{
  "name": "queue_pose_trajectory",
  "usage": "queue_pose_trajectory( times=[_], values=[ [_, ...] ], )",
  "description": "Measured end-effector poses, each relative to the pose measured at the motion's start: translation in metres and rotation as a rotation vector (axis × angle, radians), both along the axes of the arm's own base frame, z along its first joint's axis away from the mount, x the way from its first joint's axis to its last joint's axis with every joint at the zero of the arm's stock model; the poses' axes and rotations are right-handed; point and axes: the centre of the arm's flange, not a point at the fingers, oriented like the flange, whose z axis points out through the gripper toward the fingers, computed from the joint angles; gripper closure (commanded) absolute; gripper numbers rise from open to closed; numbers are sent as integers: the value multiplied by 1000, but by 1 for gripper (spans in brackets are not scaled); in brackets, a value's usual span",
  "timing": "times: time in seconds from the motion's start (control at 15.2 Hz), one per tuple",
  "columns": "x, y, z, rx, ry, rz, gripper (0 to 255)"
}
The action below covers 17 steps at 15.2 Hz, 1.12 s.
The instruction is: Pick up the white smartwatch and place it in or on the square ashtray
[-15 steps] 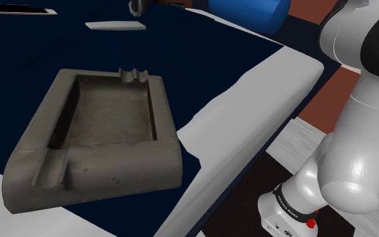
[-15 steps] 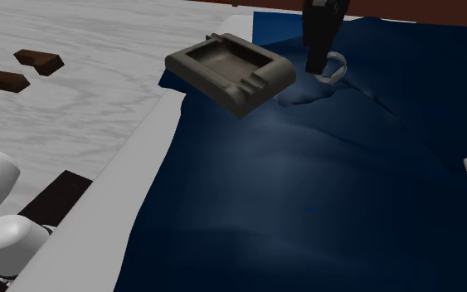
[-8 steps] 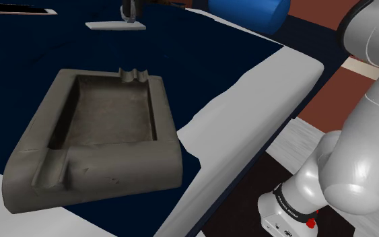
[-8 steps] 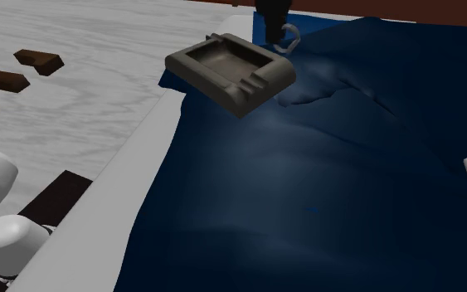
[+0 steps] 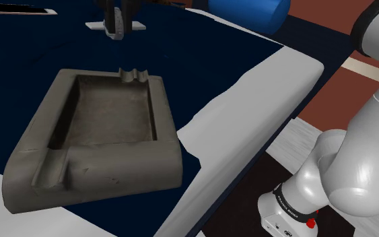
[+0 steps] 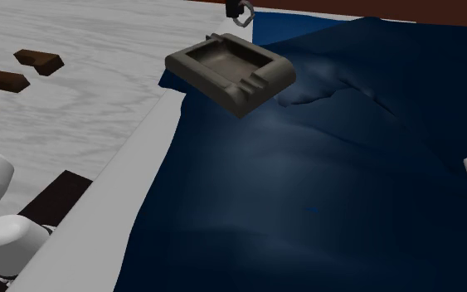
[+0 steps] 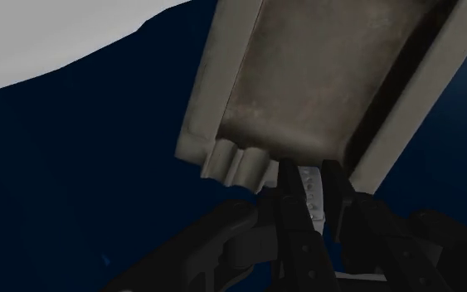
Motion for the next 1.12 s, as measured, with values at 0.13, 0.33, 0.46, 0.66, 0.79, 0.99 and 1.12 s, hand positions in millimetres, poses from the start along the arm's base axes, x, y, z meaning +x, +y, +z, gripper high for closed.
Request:
queue_pose_trajectory(
  times=[0.13,0.33,0.46,0.66,0.79,0.99,1.12],
  values=[
    [-21,16,0,0,0,0,255],
    [-38,25,-6,0,0,-1,255],
    [-39,27,-15,-1,0,-2,255],
    [-40,27,-32,-1,1,-2,255],
    [-39,26,-42,-1,1,-2,255],
    [-39,27,-58,-1,1,-2,255],
    [-40,27,-68,-1,1,-2,255]
  ],
)
